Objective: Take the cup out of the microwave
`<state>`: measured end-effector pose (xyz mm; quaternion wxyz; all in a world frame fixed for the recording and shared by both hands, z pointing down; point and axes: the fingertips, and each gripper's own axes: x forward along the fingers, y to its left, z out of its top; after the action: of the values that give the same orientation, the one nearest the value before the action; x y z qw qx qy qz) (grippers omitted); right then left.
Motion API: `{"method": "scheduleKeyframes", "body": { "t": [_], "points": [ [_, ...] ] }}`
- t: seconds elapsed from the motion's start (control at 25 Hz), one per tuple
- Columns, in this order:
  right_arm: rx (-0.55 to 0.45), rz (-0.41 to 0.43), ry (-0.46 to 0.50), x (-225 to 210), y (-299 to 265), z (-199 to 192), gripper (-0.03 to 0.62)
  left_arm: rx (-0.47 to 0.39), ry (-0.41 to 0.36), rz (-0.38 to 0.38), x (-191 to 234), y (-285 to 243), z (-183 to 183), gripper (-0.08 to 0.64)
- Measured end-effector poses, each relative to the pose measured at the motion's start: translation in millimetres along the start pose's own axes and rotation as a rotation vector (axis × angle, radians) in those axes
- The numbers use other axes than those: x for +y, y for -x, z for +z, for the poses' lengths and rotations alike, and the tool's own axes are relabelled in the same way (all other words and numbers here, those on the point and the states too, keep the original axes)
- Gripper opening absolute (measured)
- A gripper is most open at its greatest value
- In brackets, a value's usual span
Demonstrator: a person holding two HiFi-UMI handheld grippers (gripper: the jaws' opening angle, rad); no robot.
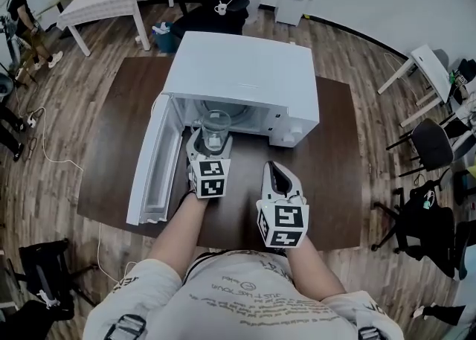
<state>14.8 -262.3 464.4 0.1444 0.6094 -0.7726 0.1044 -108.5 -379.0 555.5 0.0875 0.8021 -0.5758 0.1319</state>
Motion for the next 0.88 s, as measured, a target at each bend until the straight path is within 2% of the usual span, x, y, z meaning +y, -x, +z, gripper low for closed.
{"method": "scheduleKeyframes", "body": {
  "t": [0.12,0.36,0.48,0.88],
  "points": [
    [-0.034,0.008,-0.016,7.3,5.1,8.5,0.011,0.000,0.012,-0.012,-8.6,24.1,6.1,0.348],
    [-0.088,0.029,-0.070,19.7,17.3,17.6,0.011,-0.016,-0.037,-0.082,-31.0,72.5,24.5,0.348],
    [-0.095,0.048,-0.091,26.4,23.8,15.7,0.011,-0.021,-0.031,-0.105,-37.5,94.5,29.4,0.348],
    [-0.105,0.066,-0.088,43.8,33.7,5.8,0.009,-0.105,-0.020,-0.158,-48.2,150.9,51.5,0.348]
  ]
}}
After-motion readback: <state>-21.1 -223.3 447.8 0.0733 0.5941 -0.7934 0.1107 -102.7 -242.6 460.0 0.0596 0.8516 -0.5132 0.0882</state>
